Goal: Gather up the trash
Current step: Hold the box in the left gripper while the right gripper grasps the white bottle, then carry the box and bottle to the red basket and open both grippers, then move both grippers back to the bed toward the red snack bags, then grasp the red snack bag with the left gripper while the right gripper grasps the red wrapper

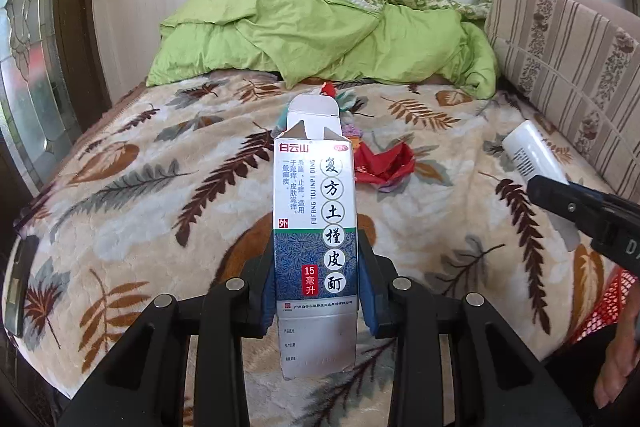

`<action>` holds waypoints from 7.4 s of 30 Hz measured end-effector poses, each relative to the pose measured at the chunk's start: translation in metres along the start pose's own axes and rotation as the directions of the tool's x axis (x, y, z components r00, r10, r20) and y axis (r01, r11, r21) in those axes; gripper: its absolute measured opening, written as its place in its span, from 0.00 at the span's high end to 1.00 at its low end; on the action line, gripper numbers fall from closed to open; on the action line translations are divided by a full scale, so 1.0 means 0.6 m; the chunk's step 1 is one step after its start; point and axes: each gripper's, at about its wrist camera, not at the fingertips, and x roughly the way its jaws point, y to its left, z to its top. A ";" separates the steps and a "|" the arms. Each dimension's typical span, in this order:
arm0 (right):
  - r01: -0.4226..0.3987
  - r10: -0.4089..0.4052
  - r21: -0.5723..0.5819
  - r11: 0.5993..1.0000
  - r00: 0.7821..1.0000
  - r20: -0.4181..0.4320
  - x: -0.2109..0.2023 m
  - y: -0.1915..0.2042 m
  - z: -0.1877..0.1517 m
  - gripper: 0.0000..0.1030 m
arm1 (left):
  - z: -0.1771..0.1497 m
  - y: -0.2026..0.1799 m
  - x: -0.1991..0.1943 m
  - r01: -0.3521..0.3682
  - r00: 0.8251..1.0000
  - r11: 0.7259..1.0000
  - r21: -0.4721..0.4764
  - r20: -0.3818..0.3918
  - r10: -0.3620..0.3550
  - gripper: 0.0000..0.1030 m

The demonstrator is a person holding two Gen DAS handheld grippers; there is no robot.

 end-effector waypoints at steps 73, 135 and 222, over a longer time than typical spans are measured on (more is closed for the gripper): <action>0.053 -0.080 0.281 0.958 0.993 0.084 -0.229 -0.159 -0.050 0.65 | 0.020 -0.185 -0.126 0.355 0.928 0.906 0.231 0.033 -0.372 0.69; -0.042 0.096 0.250 0.967 0.973 -0.208 0.217 -0.009 0.095 0.42 | 0.088 0.079 0.104 0.178 0.983 0.966 -0.186 -0.006 -0.183 0.40; -0.045 0.070 0.227 0.973 0.992 -0.105 0.116 -0.008 0.036 0.82 | 0.061 0.059 0.082 0.155 0.988 0.985 -0.079 0.004 -0.155 0.89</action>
